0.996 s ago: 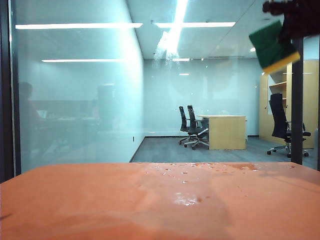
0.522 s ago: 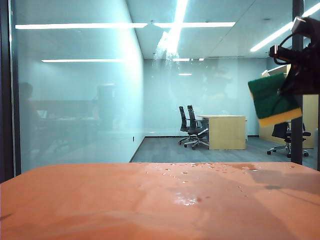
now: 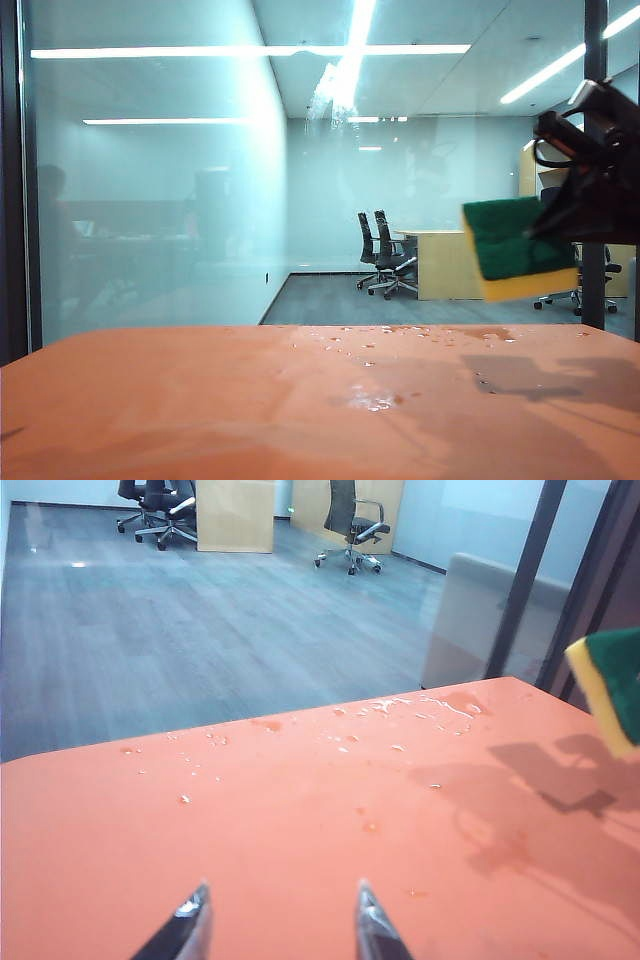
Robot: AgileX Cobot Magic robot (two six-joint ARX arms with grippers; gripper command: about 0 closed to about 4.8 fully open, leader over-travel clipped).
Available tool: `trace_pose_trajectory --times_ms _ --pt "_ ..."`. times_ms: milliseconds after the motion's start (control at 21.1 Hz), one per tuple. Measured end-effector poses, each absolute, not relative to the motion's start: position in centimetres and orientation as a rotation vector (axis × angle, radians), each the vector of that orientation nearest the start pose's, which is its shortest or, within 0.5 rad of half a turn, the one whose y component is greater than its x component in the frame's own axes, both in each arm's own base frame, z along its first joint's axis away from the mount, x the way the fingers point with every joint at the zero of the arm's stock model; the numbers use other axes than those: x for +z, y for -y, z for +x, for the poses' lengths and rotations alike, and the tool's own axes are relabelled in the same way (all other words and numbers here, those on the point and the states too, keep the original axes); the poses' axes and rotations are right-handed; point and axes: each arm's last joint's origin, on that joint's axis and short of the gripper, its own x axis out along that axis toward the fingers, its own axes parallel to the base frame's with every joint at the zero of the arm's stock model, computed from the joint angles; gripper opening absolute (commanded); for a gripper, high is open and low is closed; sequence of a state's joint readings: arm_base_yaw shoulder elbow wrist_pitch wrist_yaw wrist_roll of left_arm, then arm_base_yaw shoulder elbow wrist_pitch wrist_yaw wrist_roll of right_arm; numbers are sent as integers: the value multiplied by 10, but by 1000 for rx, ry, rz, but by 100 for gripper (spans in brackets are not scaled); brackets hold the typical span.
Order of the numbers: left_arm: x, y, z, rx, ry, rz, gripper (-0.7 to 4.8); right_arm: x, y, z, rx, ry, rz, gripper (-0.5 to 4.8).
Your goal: Pick up the sponge from the table, wipe the water off the glass, and finally place the sponge back on the table.
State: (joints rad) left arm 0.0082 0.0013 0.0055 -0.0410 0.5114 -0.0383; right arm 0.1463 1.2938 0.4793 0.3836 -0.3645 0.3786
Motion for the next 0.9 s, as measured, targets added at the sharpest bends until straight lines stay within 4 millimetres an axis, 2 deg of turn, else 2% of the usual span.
trace_pose_trajectory --times_ms 237,427,664,901 --pt "161 13 94 -502 -46 -47 183 169 -68 243 529 -596 457 -9" --pt "161 13 94 -502 -45 -47 183 147 -86 246 568 -696 496 -9" --pt "161 13 94 -502 -45 -47 183 125 -91 249 572 -791 554 -9" --pt "161 13 94 -502 -46 -47 183 123 -92 250 581 -805 582 -9"
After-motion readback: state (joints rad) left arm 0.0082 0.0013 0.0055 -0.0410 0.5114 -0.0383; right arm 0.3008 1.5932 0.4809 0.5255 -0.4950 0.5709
